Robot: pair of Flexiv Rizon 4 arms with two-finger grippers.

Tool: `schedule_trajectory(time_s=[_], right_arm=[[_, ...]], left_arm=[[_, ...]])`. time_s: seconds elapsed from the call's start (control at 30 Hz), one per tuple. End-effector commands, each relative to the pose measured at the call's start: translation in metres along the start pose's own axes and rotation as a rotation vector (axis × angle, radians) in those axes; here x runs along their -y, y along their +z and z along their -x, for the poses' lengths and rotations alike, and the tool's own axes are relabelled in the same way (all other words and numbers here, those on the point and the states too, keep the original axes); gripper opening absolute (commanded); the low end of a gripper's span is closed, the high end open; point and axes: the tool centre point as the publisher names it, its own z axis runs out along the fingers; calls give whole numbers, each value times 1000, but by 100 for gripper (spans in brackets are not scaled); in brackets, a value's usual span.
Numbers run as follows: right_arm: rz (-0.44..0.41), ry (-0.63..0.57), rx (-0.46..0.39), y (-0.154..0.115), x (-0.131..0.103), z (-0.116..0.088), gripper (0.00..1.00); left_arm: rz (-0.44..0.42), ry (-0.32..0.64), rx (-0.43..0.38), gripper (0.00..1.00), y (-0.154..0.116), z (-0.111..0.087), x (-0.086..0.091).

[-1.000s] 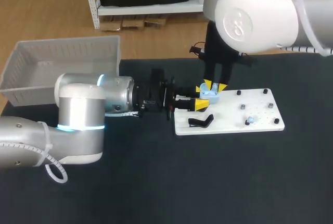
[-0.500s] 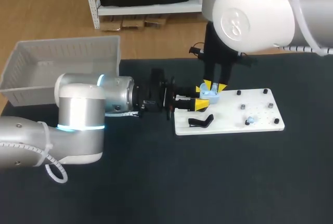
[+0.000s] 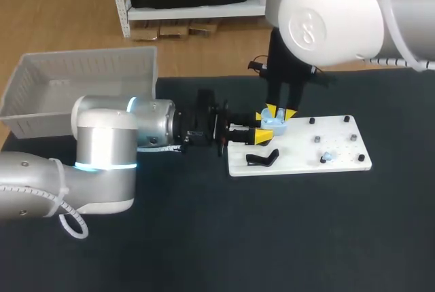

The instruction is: Pick up each earbud case from the left stands, insert the matching earbuds, close the lid, and place the case in the box.

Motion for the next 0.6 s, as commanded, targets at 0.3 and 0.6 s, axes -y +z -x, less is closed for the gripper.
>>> schedule_trajectory(time_s=[0.3,0.6], right_arm=[[-9,11,-8,3,-2,4,0],[-18,20,-14,7,-1,6,0]], left_arm=[[6,2,1,0,1,-1,1],[6,2,1,0,1,-1,1]])
